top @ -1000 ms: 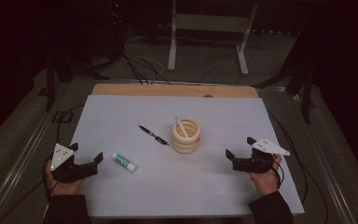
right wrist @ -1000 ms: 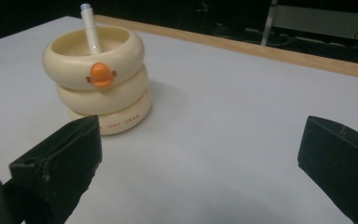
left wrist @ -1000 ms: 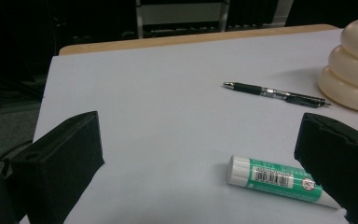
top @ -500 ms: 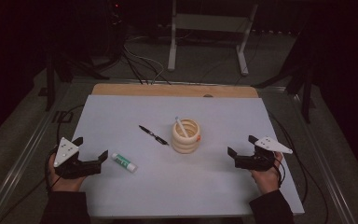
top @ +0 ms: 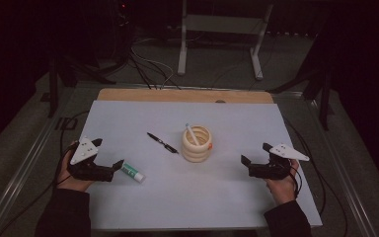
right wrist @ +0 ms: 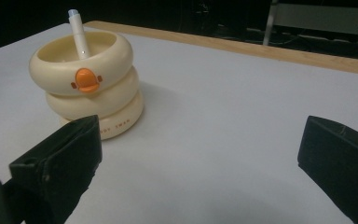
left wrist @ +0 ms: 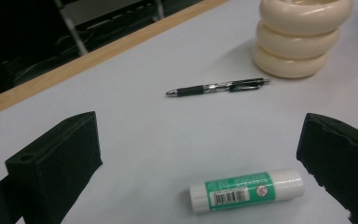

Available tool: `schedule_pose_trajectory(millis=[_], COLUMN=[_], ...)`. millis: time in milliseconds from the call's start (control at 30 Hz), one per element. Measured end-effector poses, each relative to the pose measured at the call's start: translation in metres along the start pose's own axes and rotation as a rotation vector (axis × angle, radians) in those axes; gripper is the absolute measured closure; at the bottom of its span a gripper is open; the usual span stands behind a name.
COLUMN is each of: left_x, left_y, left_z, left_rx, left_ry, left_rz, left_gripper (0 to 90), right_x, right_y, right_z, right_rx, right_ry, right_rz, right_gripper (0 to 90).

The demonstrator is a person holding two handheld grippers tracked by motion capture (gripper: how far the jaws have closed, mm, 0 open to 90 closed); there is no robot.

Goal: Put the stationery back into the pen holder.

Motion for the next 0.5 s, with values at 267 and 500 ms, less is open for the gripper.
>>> schedule_pose_trajectory(millis=[267,500], left_x=[0.0000,0.0003], left_y=[-0.0029,-0.0054], left_z=[-0.0038,0.0047], left_rx=[-0.047,-0.147], left_ry=[-0.052,-0.076], left_rz=[0.077,0.134], left_gripper=[0.1,0.1], right_x=[0.0025,0.0018], right_y=[0.0018,0.0013], right_z=[-0.0006,0.0008], right_rx=[0.005,-0.002], right_ry=[-0.017,-0.024], right_rz=[-0.002,-0.007], right_gripper=[0.0,0.0])
Point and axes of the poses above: each handheld gripper's, and its own axes: y roughly backward along the jaws, z roughly out of its underside, x roughly to its right, the point moved 10 cm from there along -y, roughly forward along the jaws, and after that the axes turned 13 degrees about x, right-handed, at the moved point
